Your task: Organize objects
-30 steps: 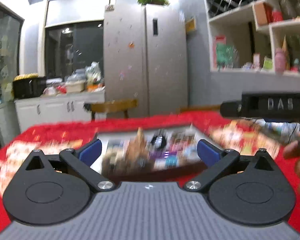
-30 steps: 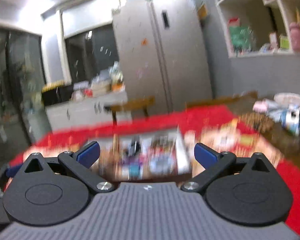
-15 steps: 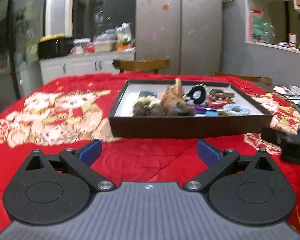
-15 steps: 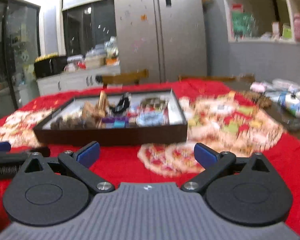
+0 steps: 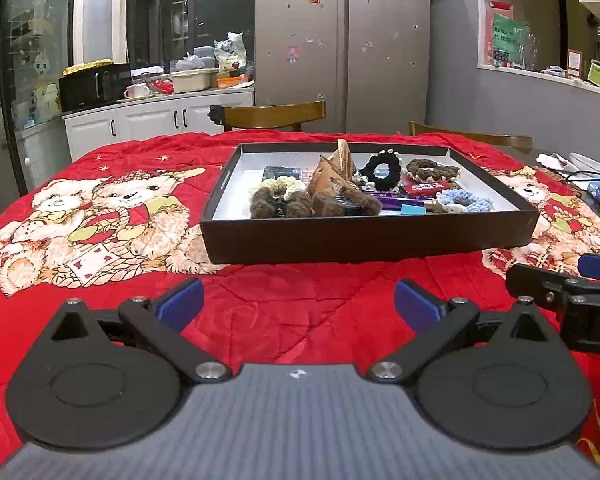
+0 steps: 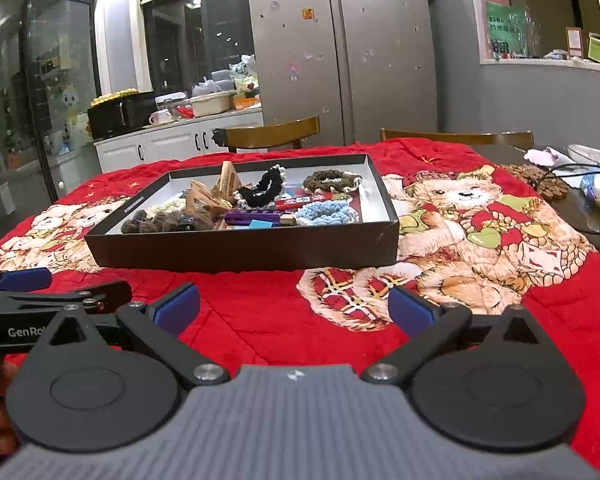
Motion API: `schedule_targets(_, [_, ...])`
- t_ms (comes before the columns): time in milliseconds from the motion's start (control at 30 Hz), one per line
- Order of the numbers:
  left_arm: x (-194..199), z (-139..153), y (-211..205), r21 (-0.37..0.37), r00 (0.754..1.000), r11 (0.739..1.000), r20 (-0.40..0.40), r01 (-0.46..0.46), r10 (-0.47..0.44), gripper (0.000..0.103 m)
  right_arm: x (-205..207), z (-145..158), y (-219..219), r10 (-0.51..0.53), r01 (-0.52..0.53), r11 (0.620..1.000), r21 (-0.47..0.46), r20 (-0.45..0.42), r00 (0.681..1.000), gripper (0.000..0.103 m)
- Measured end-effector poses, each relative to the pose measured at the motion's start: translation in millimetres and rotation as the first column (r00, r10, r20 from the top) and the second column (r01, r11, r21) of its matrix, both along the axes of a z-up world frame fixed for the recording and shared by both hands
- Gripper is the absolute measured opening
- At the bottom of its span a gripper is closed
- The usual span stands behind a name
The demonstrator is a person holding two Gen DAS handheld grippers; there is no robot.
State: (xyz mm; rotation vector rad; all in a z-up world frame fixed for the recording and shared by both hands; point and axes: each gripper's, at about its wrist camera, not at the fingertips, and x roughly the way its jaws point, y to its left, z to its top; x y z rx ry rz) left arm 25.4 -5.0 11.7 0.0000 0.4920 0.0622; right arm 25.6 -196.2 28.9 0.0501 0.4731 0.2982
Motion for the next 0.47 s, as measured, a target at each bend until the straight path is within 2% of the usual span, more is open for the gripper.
schedule_targets(467, [2.0, -2.0, -1.1, 0.000, 1.000, 1.000, -0.019, -0.002, 0.002, 0.103, 2.5, -1.7, -1.6, -0.015, 0.015, 1.000, 0.002, -0.022, 1.000, 0.103])
